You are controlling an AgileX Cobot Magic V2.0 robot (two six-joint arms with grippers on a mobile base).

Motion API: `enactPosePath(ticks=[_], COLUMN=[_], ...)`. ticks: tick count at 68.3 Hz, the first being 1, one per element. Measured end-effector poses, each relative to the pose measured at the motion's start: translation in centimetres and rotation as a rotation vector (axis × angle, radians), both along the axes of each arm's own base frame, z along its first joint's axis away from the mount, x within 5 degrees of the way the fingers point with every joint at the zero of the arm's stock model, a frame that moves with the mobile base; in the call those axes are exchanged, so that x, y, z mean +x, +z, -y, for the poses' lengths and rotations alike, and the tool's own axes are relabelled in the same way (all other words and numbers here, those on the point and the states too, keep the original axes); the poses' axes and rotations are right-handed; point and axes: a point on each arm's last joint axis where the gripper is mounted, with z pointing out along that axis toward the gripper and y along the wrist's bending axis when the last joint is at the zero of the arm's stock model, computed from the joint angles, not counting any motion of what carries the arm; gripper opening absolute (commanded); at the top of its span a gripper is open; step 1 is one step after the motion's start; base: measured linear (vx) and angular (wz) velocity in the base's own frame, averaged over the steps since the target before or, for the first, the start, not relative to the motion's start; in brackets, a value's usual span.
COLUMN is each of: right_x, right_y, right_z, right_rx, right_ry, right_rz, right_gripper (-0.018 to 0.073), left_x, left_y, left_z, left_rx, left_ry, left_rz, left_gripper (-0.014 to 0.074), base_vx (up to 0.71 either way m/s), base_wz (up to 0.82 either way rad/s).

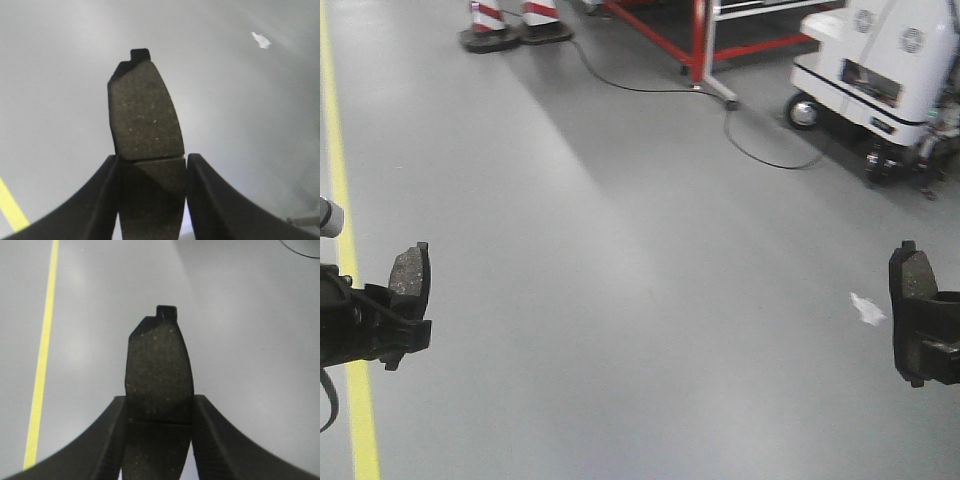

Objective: Move and align brake pads A on conveyor
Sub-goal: 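Turn the base away from the table holding both pads, then drive forward along the yellow floor line toward the cones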

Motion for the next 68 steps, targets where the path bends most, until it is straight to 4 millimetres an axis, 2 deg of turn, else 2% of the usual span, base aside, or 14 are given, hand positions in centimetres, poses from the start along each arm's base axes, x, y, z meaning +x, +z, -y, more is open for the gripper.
enactPosePath(ticks=[37, 68], right_x=[0.00, 0.00], right_y=[0.00, 0.00], right_z=[0.00, 0.00], right_rx=[-0.001, 0.000], right_ry=[0.000, 0.000], right_rz=[0.000, 0.000], right_gripper=[0.0099, 0.0099], left_x=[0.00, -0.01], left_y=[0.00, -0.01], left_z=[0.00, 0.00], left_rx=[0.000, 0.000], left_ry=[0.000, 0.000], left_rz=[0.000, -0.001], left_gripper=[0.0052, 0.0052], base_vx=[0.17, 0.31], base_wz=[0.54, 0.20])
